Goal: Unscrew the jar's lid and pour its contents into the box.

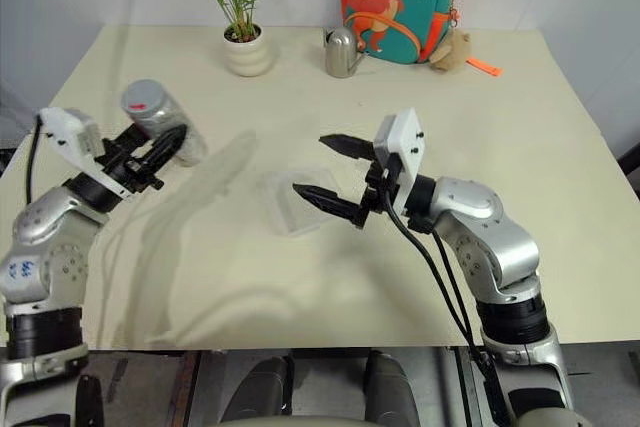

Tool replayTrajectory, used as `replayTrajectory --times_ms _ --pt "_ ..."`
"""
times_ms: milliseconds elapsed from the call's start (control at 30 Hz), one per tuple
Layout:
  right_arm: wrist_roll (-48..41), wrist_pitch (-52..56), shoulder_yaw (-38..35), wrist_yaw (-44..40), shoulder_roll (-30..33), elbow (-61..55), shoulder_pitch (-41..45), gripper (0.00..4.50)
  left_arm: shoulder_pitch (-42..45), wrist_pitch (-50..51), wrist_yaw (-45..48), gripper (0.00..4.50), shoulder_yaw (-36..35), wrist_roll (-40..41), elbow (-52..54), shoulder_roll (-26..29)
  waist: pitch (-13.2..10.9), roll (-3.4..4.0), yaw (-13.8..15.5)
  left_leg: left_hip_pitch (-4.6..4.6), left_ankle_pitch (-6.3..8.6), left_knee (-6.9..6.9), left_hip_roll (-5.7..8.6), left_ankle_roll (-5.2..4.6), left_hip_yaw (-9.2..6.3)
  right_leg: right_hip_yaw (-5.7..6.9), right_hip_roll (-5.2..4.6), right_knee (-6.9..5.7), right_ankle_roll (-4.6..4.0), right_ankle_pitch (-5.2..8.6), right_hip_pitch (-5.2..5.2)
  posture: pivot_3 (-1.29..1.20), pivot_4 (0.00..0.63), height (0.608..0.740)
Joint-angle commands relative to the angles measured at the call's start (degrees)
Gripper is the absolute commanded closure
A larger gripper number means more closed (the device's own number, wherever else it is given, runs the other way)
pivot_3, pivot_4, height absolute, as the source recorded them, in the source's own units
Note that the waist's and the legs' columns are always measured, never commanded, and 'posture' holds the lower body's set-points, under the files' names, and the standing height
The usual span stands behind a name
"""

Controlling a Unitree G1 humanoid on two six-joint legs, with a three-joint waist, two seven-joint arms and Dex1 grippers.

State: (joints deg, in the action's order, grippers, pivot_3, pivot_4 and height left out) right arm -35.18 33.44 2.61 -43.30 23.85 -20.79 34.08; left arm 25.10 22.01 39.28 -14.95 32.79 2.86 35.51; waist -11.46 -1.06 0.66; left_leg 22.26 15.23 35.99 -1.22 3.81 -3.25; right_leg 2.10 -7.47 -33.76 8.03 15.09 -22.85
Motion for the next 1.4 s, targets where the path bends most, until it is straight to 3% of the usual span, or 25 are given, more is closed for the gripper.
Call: replayTrajectory --times_ms 33,333,833,933,1067,1233,1400 --pt "-1.78 3.64 0.38 4.22 -2.21 -2.56 3.58 0.0 2.97 3.27 7.75 2.62 4.42 2.38 0.43 1.01 0.0 0.0 -0.47 0.01 0.0 0.0 0.0 0.0 0.0 0.0 0.0 -0.02 0.0 0.0 0.0 0.0 0.15 0.74" --pt "1.14 11.14 4.13 11.12 -7.04 1.44 12.81 0.0 5.44 4.41 14.15 2.62 11.12 0.86 0.18 -1.64 -0.02 0.02 -1.1 0.25 -0.03 -0.05 -0.06 -0.01 0.13 -0.17 0.08 -0.2 0.01 0.02 -0.5 0.0 0.15 0.74" --pt "2.44 12.41 6.29 8.88 -8.01 5.56 14.65 0.0 4.22 5.12 14.25 2.62 11.77 1.03 3.79 -3.64 -0.02 0.02 -1.03 0.39 -0.03 0.01 -0.07 -0.04 0.35 -0.44 0.1 -0.26 0.04 0.0 -0.72 0.0 0.15 0.74" --pt "1.91 12.49 6.05 8.39 -8.21 5.76 14.6 0.54 3.92 4.97 14.11 2.62 11.57 1.04 3.95 -3.71 -0.02 0.02 -1.04 0.38 -0.03 0.0 -0.07 -0.05 0.41 -0.54 0.13 -0.3 0.05 0.0 -0.76 0.0 0.15 0.74" --pt "1.42 11.87 5.2 7.83 -8.94 6.24 15.12 1.87 3.77 4.67 14.22 2.62 11.35 0.91 3.81 -3.62 -0.02 0.02 -1.01 0.38 -0.03 0.01 -0.07 -0.06 0.45 -0.68 0.19 -0.3 0.08 -0.02 -0.78 0.0 0.15 0.74" --pt "1.57 9.72 5.37 2.61 -7.06 7.47 16.06 1.95 4.47 3.82 15.62 2.62 11.0 1.15 2.74 -3.53 -0.02 0.02 -0.98 0.38 -0.03 0.05 -0.07 -0.06 0.5 -0.8 0.22 -0.3 0.14 -0.05 -0.78 0.0 0.15 0.74" --pt "-2.5 5.49 5.33 -17.55 -1.31 11.78 20.38 1.95 7.52 4.12 23.77 2.62 11.75 3.52 0.47 -2.52 -0.03 0.02 -0.87 0.41 -0.02 0.07 -0.07 -0.07 0.52 -0.81 0.24 -0.25 0.17 -0.07 -0.78 0.0 0.15 0.74"
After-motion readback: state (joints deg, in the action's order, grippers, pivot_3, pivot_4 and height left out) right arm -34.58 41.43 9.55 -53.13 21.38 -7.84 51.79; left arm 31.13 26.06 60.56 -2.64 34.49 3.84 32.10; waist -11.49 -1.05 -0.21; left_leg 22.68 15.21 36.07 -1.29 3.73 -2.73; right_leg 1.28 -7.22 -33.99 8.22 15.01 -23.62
